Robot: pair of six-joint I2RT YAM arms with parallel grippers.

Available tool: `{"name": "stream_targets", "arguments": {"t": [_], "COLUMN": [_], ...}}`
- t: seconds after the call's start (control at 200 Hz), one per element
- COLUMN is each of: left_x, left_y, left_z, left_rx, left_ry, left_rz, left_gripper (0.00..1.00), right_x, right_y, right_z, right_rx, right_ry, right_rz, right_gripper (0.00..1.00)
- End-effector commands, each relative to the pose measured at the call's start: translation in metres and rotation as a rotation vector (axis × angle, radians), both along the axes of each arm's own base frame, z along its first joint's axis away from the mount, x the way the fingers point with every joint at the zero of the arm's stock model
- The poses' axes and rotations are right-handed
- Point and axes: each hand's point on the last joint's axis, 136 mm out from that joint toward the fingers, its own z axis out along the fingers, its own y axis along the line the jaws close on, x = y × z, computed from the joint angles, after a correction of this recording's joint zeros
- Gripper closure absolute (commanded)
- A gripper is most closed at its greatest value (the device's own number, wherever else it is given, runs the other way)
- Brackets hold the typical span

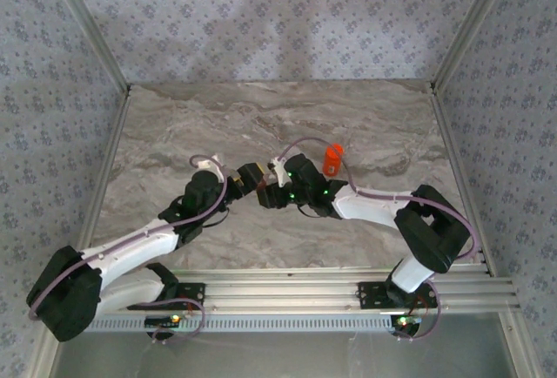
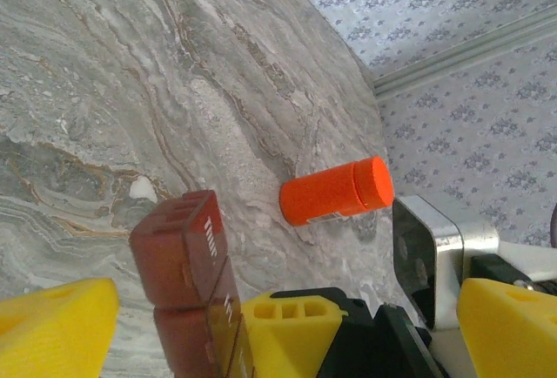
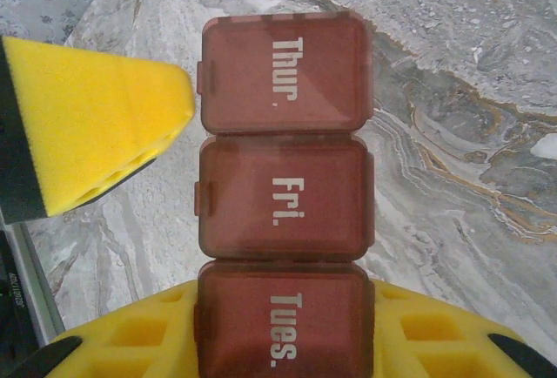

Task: Sort the pills into containers

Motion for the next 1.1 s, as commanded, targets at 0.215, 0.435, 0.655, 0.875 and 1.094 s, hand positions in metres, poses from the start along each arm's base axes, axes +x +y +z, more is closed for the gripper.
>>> {"name": "stream_targets", "arguments": {"t": [0.215,0.435,0.655,0.875,1.094], "left_x": [0.010,0.011,0.012,0.013,0.013], "left_y": [-0.011,-0.014,-0.015,-0.019,-0.022], "left_z": [0.026,0.030,0.030,0.032,0.033], "left_rx": [-0.047,-0.057,-0.057,-0.072,-0.092], "left_ry": [-0.055,-0.059,-0.057,-0.057,-0.054], "left_rz": [-0.021,-0.026,-0.027,-0.035,-0.042], "left_gripper": [0.01,0.01,0.01,0.01,0.01], "right_x": [-0.005,-0.006,-0.009,-0.009,-0.009], "right_y": [0.006,0.007,0.010,0.009,0.011], "right_z": [0.003,-0.005,-0.007,-0.011,-0.010], "right_rx": [0.008,-0.003,-0.004,-0.016,-0.011], "right_ry": [0.007,0.018,0.021,0.023,0.022], "right_rz": [0.028,0.032,0.043,0.041,0.045], "right_gripper": [0.81,0.81,0.81,0.82,0.82]}}
